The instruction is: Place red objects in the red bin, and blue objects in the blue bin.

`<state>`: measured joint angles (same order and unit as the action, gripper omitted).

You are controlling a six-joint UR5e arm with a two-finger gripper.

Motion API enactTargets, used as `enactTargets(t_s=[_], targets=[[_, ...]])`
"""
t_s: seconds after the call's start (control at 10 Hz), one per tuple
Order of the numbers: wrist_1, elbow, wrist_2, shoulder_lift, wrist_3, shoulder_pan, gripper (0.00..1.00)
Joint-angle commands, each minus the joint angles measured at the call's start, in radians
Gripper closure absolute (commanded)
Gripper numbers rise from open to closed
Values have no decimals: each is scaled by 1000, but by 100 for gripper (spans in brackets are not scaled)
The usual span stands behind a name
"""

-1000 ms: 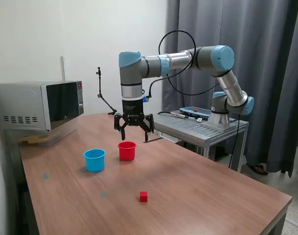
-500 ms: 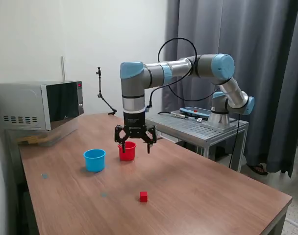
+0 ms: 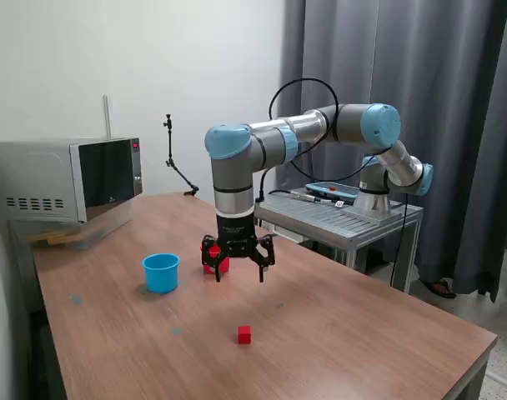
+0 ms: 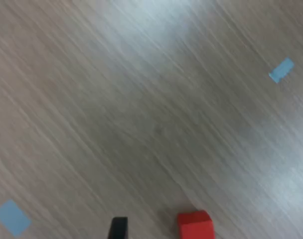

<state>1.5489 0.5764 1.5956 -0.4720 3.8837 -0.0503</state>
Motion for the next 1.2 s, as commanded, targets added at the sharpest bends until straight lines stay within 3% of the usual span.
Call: enactTargets(t_s=[0.0,0.3,0.6,1.1], targets=[[-1,-10,-3,30,-9,-16,0],[17,-7,-20,58,-20,-39,0],[39,-1,-60,67,-17,-40,0],[74,-1,-62,78,-15,-31,0]])
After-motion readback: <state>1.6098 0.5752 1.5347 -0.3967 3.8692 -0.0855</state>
